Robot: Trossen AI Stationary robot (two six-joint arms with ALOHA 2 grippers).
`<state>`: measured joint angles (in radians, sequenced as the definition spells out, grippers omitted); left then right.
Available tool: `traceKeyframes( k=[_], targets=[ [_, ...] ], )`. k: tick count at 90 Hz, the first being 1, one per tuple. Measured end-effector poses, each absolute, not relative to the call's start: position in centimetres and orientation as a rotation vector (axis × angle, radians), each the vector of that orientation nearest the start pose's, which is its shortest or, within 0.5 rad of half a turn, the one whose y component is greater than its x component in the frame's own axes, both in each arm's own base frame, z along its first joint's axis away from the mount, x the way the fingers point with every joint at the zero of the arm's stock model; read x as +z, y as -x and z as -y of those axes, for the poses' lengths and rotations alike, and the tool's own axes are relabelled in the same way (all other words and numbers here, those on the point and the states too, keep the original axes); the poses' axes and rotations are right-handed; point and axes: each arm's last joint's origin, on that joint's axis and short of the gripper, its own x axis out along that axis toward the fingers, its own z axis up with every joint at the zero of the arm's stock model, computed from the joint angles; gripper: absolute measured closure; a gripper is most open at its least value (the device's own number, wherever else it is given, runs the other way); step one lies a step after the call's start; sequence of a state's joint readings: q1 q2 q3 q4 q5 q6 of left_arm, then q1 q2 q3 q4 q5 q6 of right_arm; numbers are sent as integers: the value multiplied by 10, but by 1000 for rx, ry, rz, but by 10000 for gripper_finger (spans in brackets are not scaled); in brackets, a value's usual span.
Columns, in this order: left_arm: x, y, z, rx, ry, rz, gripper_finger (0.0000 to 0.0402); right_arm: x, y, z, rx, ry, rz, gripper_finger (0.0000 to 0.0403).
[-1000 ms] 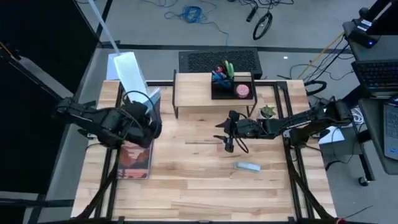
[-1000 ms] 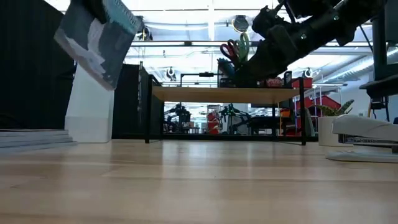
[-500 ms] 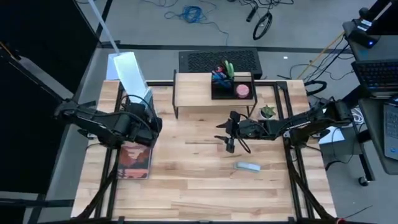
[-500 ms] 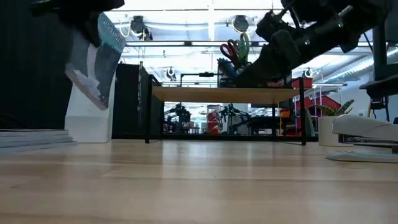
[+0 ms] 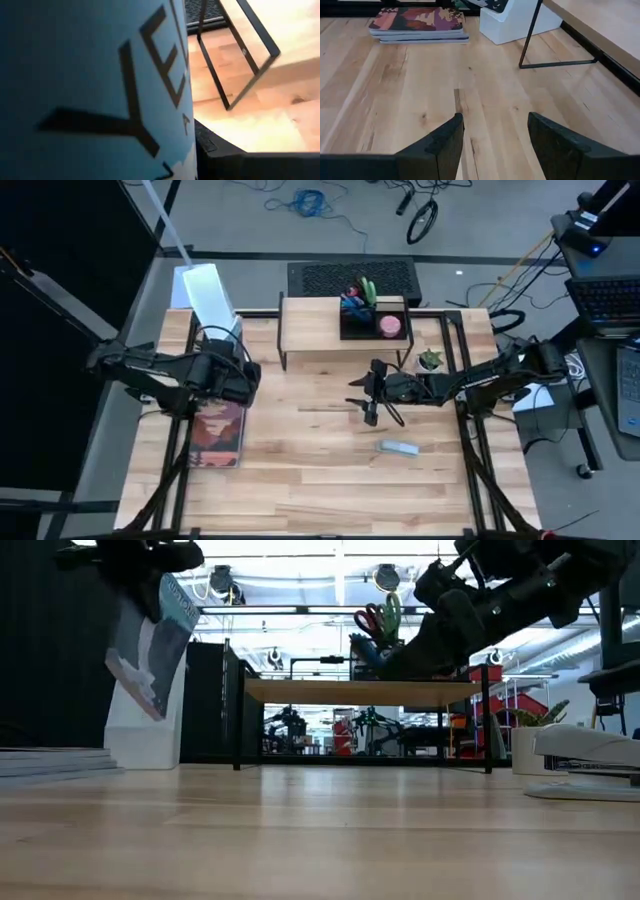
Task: Stock shelves
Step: Put the blue book into the white bookshelf
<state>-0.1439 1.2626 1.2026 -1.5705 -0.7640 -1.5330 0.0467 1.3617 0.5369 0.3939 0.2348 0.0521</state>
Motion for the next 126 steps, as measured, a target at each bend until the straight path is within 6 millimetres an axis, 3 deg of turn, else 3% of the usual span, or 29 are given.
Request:
traceKeyframes(
  k=[19, 49, 69, 110, 126],
  targets=[
    [318, -176, -6, 1381, 463, -688, 393, 182, -263, -6, -199, -5, -421, 202],
    [332, -156, -9, 1344, 496, -636, 393, 183, -263, -6, -199, -7, -412, 202],
    [336, -152, -22, 1430, 434, -555, 393, 187, -265, -6, -198, -13, -372, 202],
    [321, -181, -36, 1566, 224, -492, 385, 187, -265, -6, -203, -39, -367, 202],
    [298, -180, -36, 1622, 224, -471, 384, 187, -265, -6, -207, -58, -366, 202]
  ],
)
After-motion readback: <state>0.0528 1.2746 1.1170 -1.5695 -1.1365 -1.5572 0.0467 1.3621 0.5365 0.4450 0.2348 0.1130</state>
